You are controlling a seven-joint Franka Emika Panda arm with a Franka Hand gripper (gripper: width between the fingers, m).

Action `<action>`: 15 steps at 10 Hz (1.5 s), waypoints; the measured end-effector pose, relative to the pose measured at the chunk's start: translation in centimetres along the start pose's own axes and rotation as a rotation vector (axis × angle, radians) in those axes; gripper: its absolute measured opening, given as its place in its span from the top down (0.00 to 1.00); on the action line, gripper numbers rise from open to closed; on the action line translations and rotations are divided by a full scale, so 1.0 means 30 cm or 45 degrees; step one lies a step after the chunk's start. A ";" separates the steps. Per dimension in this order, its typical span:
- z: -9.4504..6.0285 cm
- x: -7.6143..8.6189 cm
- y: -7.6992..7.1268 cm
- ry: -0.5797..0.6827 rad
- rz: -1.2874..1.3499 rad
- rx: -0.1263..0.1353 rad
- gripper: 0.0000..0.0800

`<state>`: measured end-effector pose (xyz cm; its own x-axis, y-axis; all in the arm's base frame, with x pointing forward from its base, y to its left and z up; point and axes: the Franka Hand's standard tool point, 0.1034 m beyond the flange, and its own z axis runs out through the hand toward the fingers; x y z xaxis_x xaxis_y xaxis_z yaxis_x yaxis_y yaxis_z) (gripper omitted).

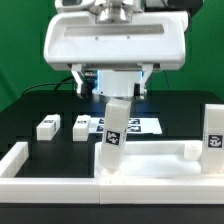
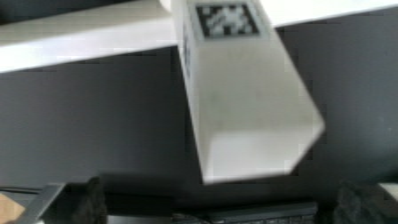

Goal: Assemble desk

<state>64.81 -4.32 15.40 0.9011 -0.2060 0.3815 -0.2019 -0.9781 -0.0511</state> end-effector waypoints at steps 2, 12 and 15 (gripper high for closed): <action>0.010 0.002 0.006 -0.189 0.013 0.018 0.19; 0.120 -0.073 0.040 -0.386 0.028 0.003 0.19; 0.118 -0.075 0.038 -0.395 0.063 0.000 0.52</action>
Offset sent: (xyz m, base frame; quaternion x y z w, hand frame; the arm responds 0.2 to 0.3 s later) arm 0.0063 -0.0031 0.0025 0.0012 -0.2013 0.0011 0.9795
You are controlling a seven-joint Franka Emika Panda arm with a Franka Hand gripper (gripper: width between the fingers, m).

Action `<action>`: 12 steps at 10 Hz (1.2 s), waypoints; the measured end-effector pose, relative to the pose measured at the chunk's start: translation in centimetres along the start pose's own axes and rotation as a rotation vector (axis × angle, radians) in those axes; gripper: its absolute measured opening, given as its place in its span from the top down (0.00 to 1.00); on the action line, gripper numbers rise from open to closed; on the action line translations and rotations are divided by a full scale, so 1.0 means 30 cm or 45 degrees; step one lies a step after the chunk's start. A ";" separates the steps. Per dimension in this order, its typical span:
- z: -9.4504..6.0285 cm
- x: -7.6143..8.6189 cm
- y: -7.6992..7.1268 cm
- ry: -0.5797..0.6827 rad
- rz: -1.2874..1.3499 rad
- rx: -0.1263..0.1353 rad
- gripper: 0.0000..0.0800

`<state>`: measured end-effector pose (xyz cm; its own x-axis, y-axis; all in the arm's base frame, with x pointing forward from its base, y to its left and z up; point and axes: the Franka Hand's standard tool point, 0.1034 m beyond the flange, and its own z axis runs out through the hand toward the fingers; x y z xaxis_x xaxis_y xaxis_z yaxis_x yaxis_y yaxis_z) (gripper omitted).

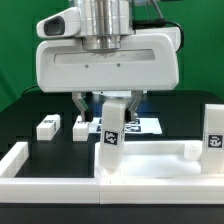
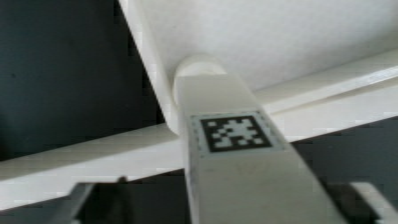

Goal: Assemble desk

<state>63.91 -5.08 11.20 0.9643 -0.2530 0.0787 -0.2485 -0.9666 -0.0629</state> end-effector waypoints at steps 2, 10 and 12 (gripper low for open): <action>0.001 0.000 0.002 0.000 0.108 0.000 0.64; 0.006 -0.004 0.024 -0.003 1.008 0.013 0.64; 0.007 -0.012 0.031 -0.013 1.294 0.059 0.64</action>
Offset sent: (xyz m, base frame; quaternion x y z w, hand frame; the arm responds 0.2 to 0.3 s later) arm 0.0000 0.0000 0.0000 0.0000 0.0000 0.1296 0.9916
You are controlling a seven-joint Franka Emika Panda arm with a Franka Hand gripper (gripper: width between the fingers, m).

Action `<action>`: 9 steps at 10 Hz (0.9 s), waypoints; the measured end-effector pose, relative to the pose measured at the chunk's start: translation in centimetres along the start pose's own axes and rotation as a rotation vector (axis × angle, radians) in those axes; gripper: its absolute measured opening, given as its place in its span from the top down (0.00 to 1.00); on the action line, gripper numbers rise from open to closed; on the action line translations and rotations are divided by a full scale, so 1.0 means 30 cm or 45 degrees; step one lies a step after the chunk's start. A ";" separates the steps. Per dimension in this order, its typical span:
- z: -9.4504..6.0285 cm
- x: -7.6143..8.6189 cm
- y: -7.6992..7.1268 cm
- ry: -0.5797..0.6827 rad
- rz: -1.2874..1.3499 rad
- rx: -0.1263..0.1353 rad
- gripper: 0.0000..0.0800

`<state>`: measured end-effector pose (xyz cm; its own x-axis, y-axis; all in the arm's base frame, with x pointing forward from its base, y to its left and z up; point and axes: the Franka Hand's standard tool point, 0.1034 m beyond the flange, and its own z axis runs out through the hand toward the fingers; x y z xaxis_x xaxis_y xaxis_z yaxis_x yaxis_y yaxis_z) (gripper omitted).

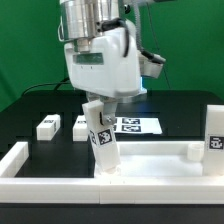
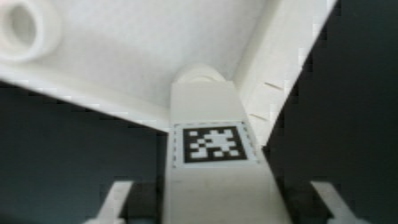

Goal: Assemble desk

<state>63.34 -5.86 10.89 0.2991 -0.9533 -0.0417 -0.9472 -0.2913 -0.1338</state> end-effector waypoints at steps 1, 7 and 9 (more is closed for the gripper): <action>0.000 -0.007 -0.002 -0.004 0.082 -0.005 0.64; 0.005 -0.047 -0.013 -0.018 0.410 -0.021 0.63; 0.006 -0.046 -0.008 -0.019 0.275 -0.029 0.40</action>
Offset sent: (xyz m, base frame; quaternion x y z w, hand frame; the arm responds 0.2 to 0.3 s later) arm 0.0142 0.0189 0.0002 0.0182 0.0023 0.1790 0.9837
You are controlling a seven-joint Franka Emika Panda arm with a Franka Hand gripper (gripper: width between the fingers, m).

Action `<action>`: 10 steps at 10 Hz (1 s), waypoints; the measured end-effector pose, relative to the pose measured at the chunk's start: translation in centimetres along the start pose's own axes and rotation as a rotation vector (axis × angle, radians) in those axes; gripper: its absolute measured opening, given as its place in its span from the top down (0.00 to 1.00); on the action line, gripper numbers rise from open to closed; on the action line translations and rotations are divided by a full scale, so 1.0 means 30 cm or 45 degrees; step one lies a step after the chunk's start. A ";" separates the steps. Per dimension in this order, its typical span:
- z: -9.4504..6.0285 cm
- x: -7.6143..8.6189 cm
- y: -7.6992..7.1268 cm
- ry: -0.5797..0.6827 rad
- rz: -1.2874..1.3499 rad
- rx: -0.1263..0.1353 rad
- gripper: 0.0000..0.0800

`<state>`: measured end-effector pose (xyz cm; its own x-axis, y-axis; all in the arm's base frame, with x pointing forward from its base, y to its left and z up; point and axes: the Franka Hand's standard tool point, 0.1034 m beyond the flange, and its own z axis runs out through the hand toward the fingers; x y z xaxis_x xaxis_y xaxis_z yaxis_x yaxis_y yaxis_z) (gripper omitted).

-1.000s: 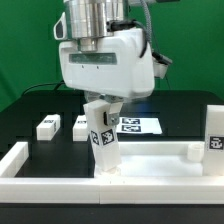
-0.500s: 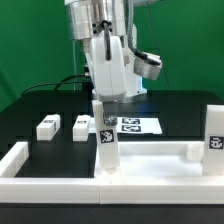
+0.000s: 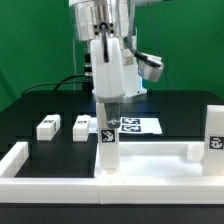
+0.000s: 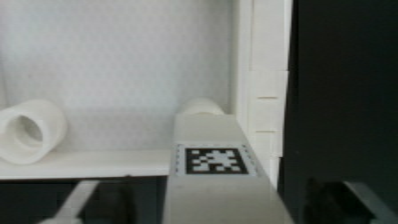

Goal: Assemble desk

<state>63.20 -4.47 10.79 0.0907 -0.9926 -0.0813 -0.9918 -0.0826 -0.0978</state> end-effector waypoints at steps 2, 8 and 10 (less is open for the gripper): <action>-0.005 0.001 0.012 -0.024 -0.421 -0.034 0.20; -0.021 0.014 0.005 -0.037 -1.262 -0.055 0.19; -0.034 0.013 -0.014 -0.037 -1.643 -0.041 0.19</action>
Offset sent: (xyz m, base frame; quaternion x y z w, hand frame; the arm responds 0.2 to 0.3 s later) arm 0.0000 0.0000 0.0000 0.0000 0.0000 -0.2571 0.9664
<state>63.55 -4.92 11.82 0.9810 -0.1912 0.0318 -0.1873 -0.9774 -0.0976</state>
